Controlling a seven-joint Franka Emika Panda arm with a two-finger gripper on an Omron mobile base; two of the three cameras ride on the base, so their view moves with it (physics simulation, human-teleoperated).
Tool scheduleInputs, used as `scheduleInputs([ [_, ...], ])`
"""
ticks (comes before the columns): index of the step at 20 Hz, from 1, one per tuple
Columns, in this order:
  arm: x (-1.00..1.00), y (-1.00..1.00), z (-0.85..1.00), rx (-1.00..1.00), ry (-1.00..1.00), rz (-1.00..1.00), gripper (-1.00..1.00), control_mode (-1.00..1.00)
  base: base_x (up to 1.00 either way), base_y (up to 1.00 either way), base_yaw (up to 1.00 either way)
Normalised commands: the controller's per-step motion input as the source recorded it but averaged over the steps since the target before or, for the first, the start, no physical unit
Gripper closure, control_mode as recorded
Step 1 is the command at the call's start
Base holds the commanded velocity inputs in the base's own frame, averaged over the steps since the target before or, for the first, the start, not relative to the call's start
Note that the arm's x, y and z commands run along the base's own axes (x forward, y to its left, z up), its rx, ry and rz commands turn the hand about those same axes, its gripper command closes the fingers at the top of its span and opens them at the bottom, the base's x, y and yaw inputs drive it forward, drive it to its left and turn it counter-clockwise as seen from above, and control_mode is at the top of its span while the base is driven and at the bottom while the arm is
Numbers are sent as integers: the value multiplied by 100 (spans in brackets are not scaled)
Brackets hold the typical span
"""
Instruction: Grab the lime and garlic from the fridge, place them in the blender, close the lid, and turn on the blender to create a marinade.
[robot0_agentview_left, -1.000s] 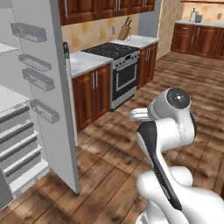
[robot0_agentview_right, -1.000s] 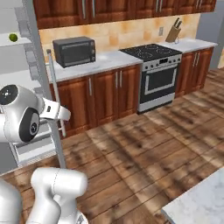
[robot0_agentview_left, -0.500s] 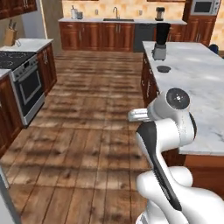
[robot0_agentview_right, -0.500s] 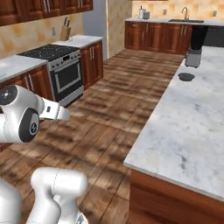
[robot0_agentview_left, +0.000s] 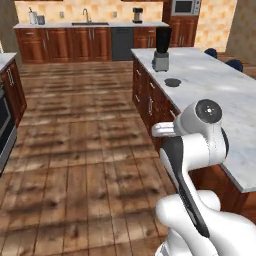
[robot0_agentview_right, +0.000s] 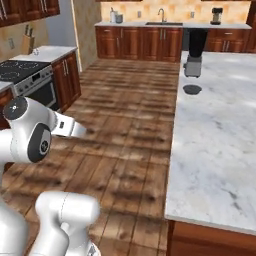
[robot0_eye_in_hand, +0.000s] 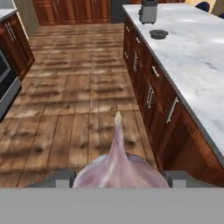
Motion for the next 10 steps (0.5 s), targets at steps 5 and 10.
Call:
scheduleInputs([
  [5,0,0,0,0,0,0,100,100,100,60,-10],
  [10,0,0,0,0,0,0,100,100,100,28,-23],
])
